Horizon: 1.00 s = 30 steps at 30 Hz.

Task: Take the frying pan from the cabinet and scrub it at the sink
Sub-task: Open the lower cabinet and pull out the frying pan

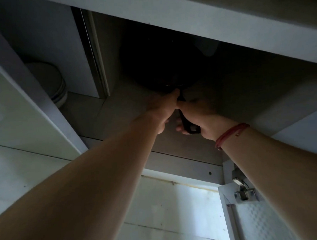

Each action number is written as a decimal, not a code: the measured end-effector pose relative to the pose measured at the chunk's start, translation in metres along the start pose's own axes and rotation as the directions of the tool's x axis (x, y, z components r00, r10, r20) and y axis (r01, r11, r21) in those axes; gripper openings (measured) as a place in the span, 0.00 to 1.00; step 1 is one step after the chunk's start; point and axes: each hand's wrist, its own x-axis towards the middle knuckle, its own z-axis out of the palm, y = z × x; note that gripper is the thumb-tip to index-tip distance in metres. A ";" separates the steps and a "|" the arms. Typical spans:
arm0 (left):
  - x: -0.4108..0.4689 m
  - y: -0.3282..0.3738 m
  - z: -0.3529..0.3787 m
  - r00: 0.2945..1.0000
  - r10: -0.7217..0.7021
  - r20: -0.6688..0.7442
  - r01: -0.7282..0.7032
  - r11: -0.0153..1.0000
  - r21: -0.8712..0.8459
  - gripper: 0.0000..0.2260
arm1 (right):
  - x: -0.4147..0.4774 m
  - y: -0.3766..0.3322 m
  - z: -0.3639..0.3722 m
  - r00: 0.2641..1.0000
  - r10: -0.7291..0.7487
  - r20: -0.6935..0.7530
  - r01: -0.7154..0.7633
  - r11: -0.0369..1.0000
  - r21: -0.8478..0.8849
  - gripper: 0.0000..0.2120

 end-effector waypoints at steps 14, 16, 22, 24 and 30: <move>-0.034 -0.006 0.009 0.993 -0.097 0.066 0.106 0.981 -0.159 0.05 | -0.057 0.014 0.015 0.998 -0.007 -0.059 0.017 0.985 0.169 0.11; -0.053 -0.006 0.006 0.995 -0.092 0.041 0.098 0.982 -0.162 0.07 | -0.076 0.015 0.018 0.998 0.011 -0.063 0.000 0.985 0.173 0.10; -0.120 -0.007 -0.005 0.971 -0.204 0.121 0.218 0.969 -0.113 0.06 | -0.140 0.023 0.025 0.993 0.096 -0.063 -0.079 0.969 0.235 0.09; -0.143 -0.007 -0.012 0.968 -0.226 0.105 0.240 0.960 -0.143 0.05 | -0.165 0.023 0.025 0.991 0.121 -0.056 -0.106 0.968 0.227 0.08; -0.222 0.005 -0.033 0.959 -0.275 0.072 0.282 0.949 -0.139 0.05 | -0.252 0.014 0.023 0.981 0.194 -0.010 -0.187 0.957 0.220 0.08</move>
